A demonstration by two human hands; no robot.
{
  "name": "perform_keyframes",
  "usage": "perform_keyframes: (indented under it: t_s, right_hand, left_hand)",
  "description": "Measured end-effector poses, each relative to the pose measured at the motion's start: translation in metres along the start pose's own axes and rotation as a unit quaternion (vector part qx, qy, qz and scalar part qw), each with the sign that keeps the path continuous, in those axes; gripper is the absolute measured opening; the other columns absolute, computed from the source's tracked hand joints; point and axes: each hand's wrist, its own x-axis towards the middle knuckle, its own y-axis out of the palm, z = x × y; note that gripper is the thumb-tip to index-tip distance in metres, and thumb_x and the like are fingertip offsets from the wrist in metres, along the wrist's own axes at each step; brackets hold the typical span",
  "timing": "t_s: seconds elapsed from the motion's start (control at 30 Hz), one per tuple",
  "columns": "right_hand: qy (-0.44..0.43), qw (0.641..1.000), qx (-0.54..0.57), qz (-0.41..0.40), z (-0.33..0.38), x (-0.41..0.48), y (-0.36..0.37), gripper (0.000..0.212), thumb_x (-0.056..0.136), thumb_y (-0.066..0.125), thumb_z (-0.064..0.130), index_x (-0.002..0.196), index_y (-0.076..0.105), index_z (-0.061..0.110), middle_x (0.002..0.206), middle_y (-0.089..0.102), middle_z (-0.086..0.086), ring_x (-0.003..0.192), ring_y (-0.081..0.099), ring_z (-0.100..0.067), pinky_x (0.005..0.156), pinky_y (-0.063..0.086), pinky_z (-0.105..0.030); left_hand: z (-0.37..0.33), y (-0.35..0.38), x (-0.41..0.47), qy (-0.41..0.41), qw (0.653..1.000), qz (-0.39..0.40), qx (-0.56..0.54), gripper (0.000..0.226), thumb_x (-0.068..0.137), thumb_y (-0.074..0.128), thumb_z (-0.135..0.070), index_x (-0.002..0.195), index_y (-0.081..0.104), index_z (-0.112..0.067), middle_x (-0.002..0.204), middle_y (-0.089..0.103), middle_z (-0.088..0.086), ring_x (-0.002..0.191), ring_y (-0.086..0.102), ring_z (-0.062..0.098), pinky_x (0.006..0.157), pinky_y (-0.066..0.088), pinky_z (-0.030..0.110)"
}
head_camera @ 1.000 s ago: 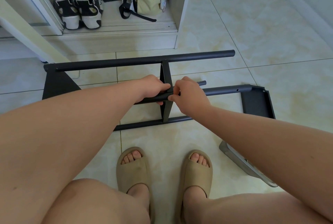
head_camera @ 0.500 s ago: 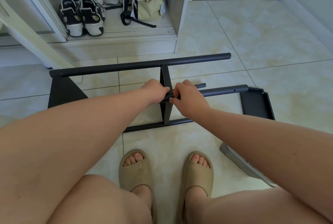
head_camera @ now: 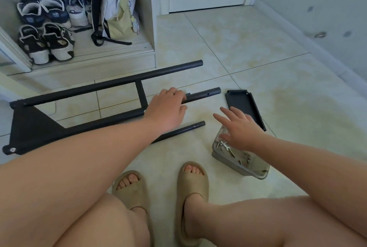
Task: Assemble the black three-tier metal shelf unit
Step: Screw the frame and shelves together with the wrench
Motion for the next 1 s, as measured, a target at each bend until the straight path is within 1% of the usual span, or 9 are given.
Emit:
perform_keyframes:
  t_s: [0.13,0.23,0.47,0.53,0.57,0.63,0.73,0.87,1.0]
  right_hand:
    - [0.057,0.996,0.012,0.064,-0.047,-0.015,0.035,0.068,0.104,0.040,0.053,0.160,0.005,0.037,0.169,0.004,0.007,0.156,0.001,-0.025,0.124,0.015,-0.046]
    - [0.073,0.990,0.025,0.119,-0.075,-0.013,0.067,0.064,0.105,0.036,0.051,0.160,0.008,0.035,0.168,0.012,0.006,0.154,0.010,-0.025,0.121,0.021,-0.045]
    - [0.083,0.980,0.103,0.151,-0.107,0.041,0.151,0.053,0.104,0.044,0.034,0.155,0.030,0.032,0.150,0.043,-0.002,0.137,0.040,-0.030,0.108,0.038,-0.042]
    - [0.073,0.978,0.117,0.157,-0.105,0.054,0.172,0.050,0.104,0.044,0.029,0.154,0.035,0.030,0.146,0.047,-0.003,0.132,0.045,-0.031,0.103,0.039,-0.041]
    - [0.069,0.977,0.126,0.160,-0.104,0.059,0.182,0.050,0.103,0.045,0.026,0.153,0.037,0.030,0.145,0.048,-0.003,0.130,0.047,-0.031,0.101,0.040,-0.041]
    - [0.064,0.974,0.149,0.161,-0.103,0.070,0.202,0.049,0.101,0.048,0.024,0.150,0.042,0.029,0.144,0.050,-0.003,0.127,0.050,-0.031,0.098,0.044,-0.041]
    - [0.066,0.974,0.164,0.140,-0.103,0.084,0.223,0.041,0.101,0.049,0.027,0.142,0.050,0.026,0.137,0.053,-0.004,0.119,0.055,-0.033,0.090,0.048,-0.040]
    - [0.053,0.988,0.127,0.065,-0.093,0.099,0.230,0.034,0.102,0.050,0.031,0.133,0.055,0.019,0.126,0.054,-0.007,0.113,0.056,-0.034,0.076,0.040,-0.036]
    - [0.052,0.986,0.155,0.031,-0.081,0.111,0.232,0.028,0.100,0.053,0.022,0.125,0.062,0.015,0.122,0.056,-0.009,0.113,0.055,-0.034,0.081,0.046,-0.039]
  left_hand:
    - [-0.037,0.035,0.012,0.033,0.992,0.120,-0.023,0.029,0.102,0.044,-0.034,0.127,0.052,-0.022,0.132,0.051,-0.002,0.113,0.055,0.022,0.094,0.048,0.042]
    - [-0.053,0.074,0.027,0.035,0.977,0.206,-0.038,0.030,0.102,0.046,-0.034,0.129,0.050,-0.022,0.133,0.053,-0.001,0.113,0.056,0.023,0.096,0.047,0.040]
    - [-0.064,0.191,0.053,-0.082,0.930,0.330,-0.141,0.057,0.101,0.049,-0.039,0.149,0.029,-0.014,0.139,0.054,0.011,0.127,0.052,0.030,0.102,0.041,0.036]
    - [-0.062,0.218,0.062,-0.127,0.919,0.325,-0.185,0.054,0.103,0.044,-0.038,0.149,0.029,-0.014,0.135,0.057,0.014,0.123,0.054,0.033,0.099,0.042,0.037]
    - [-0.061,0.229,0.065,-0.142,0.916,0.313,-0.207,0.048,0.103,0.042,-0.037,0.145,0.035,-0.015,0.130,0.060,0.014,0.118,0.057,0.034,0.099,0.044,0.039]
    - [-0.057,0.247,0.068,-0.145,0.914,0.292,-0.243,0.033,0.104,0.039,-0.036,0.127,0.049,-0.015,0.114,0.066,0.016,0.105,0.062,0.037,0.094,0.050,0.045]
    - [-0.054,0.262,0.066,-0.148,0.902,0.271,-0.302,0.023,0.104,0.039,-0.035,0.107,0.052,-0.016,0.092,0.065,0.012,0.091,0.062,0.039,0.086,0.052,0.051]
    - [-0.051,0.269,0.063,-0.158,0.889,0.252,-0.347,0.019,0.102,0.042,-0.035,0.100,0.052,-0.020,0.082,0.062,0.003,0.077,0.057,0.028,0.083,0.052,0.049]
    - [-0.049,0.269,0.062,-0.158,0.884,0.253,-0.359,0.020,0.103,0.041,-0.036,0.101,0.052,-0.019,0.077,0.062,0.003,0.074,0.058,0.025,0.081,0.052,0.051]
